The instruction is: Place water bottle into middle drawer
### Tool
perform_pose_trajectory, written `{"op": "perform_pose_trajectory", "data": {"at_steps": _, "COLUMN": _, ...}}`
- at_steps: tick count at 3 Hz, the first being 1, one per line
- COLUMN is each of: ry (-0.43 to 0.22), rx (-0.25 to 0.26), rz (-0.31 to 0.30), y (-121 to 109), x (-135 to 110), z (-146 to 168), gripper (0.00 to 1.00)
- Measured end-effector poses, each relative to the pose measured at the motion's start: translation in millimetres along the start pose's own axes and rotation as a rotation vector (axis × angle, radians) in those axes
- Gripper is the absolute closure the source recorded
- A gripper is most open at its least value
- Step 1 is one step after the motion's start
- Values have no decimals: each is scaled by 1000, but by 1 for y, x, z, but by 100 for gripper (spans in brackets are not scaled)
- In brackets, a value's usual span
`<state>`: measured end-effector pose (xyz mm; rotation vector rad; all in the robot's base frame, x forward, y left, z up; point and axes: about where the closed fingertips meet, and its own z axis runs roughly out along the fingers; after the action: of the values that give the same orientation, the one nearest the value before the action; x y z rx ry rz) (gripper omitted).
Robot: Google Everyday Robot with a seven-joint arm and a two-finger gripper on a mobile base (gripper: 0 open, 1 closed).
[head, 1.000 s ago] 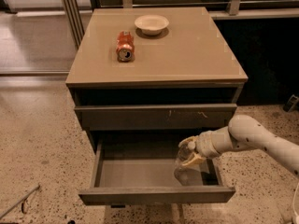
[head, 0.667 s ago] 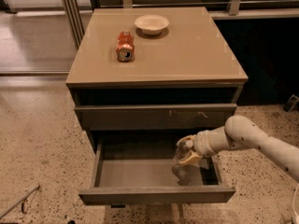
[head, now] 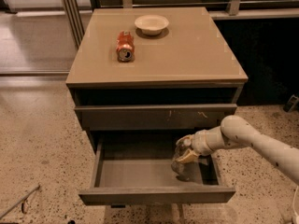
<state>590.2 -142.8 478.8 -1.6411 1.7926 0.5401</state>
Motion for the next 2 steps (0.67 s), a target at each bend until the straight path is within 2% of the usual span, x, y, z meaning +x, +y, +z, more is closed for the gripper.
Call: {"op": "perform_pose_trajectory", "data": {"at_steps": 2, "ry": 75, "rx": -31, "rz": 39, "y": 2, "x": 4, "z": 10, "gripper": 100}}
